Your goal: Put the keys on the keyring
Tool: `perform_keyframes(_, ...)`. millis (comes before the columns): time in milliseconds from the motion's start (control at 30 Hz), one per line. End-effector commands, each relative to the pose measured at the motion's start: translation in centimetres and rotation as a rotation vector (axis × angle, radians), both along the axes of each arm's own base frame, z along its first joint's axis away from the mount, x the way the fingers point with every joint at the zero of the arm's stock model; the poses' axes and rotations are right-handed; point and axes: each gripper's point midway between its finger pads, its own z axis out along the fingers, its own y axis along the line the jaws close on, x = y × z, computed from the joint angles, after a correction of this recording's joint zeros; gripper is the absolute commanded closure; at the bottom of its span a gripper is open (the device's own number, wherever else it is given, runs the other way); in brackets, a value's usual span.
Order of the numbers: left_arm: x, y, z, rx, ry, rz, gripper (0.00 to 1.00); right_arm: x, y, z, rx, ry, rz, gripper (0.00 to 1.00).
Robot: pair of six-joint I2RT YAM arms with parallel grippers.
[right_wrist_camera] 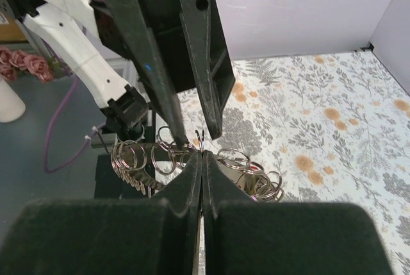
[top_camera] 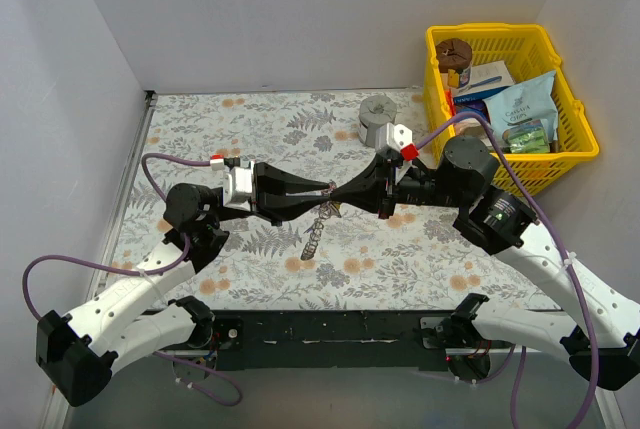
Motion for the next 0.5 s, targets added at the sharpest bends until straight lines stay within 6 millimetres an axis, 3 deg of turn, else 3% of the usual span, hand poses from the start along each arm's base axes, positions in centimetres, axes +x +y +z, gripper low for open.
perform_keyframes(0,-0.1,0.0,0.6,0.106,-0.068,0.029,0.7,0.6,-0.6,0.9,-0.073,-0.092,-0.028,0.99)
perform_keyframes(167,0.5,-0.1,0.3,0.218,-0.088,0.05,0.62,0.7,-0.9,0.0,-0.153,-0.087,-0.017,0.99)
perform_keyframes(233,1.0,-0.6,-1.3,0.304,-0.043,0.039,0.59,0.8,-1.0,-0.3,-0.192,-0.087,-0.01,0.99)
perform_keyframes(267,1.0,-0.6,-0.6,0.317,-0.057,0.034,0.57,0.8,-1.0,-0.4,-0.207,-0.087,-0.008,0.99)
perform_keyframes(333,1.6,-1.1,-2.3,0.407,-0.017,0.019,0.54,1.1,-1.0,-1.6,-0.273,-0.068,0.001,0.99)
perform_keyframes(367,1.6,-1.1,-1.5,0.411,-0.032,0.018,0.53,1.2,-1.1,-1.0,-0.28,-0.078,-0.008,0.99)
perform_keyframes(433,1.9,-1.4,-2.7,0.461,-0.005,-0.002,0.52,1.6,-1.1,-2.5,-0.355,-0.051,-0.001,0.99)
perform_keyframes(467,1.9,-1.4,-2.3,0.462,-0.009,-0.005,0.52,1.7,-1.2,-2.1,-0.363,-0.067,-0.001,0.99)
